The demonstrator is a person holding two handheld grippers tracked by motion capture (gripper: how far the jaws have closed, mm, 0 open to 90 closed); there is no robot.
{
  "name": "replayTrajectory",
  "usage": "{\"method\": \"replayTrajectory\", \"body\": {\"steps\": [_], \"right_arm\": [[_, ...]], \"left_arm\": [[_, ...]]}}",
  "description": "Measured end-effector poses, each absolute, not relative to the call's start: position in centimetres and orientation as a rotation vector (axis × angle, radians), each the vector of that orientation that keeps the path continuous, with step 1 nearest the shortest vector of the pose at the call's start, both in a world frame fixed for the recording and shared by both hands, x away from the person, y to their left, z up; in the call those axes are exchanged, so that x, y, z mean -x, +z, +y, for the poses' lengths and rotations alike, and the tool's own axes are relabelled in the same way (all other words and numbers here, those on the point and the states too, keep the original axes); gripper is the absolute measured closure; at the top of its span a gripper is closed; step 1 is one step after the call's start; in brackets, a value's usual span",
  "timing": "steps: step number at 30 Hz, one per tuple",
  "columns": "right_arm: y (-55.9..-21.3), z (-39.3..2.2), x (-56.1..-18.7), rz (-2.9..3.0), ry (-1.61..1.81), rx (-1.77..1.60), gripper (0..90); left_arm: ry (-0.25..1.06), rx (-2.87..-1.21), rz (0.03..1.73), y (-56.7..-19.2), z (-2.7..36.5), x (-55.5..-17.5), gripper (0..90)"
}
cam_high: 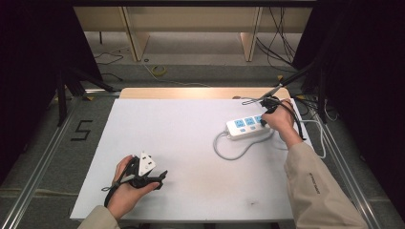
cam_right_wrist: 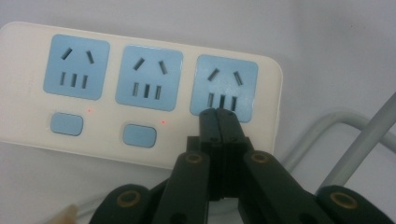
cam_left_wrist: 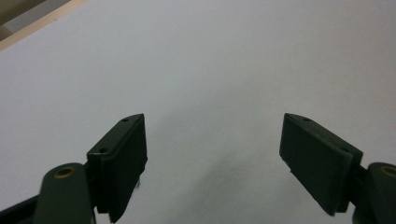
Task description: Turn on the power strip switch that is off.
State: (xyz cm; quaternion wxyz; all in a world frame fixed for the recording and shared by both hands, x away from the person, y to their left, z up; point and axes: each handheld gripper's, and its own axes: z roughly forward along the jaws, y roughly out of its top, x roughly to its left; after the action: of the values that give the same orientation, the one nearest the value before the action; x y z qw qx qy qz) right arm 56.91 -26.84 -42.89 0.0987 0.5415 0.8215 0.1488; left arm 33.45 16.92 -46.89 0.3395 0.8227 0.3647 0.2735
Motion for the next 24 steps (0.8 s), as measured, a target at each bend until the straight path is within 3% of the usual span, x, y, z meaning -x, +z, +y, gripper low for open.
{"method": "replayTrajectory", "body": {"steps": [24], "right_arm": [[-43.11, -27.29, -56.56, 2.404, 0.506, -1.618, 90.0]], "left_arm": [[0.709, -2.141, 0.953, -46.89, 16.88, -33.38, 23.1]]}}
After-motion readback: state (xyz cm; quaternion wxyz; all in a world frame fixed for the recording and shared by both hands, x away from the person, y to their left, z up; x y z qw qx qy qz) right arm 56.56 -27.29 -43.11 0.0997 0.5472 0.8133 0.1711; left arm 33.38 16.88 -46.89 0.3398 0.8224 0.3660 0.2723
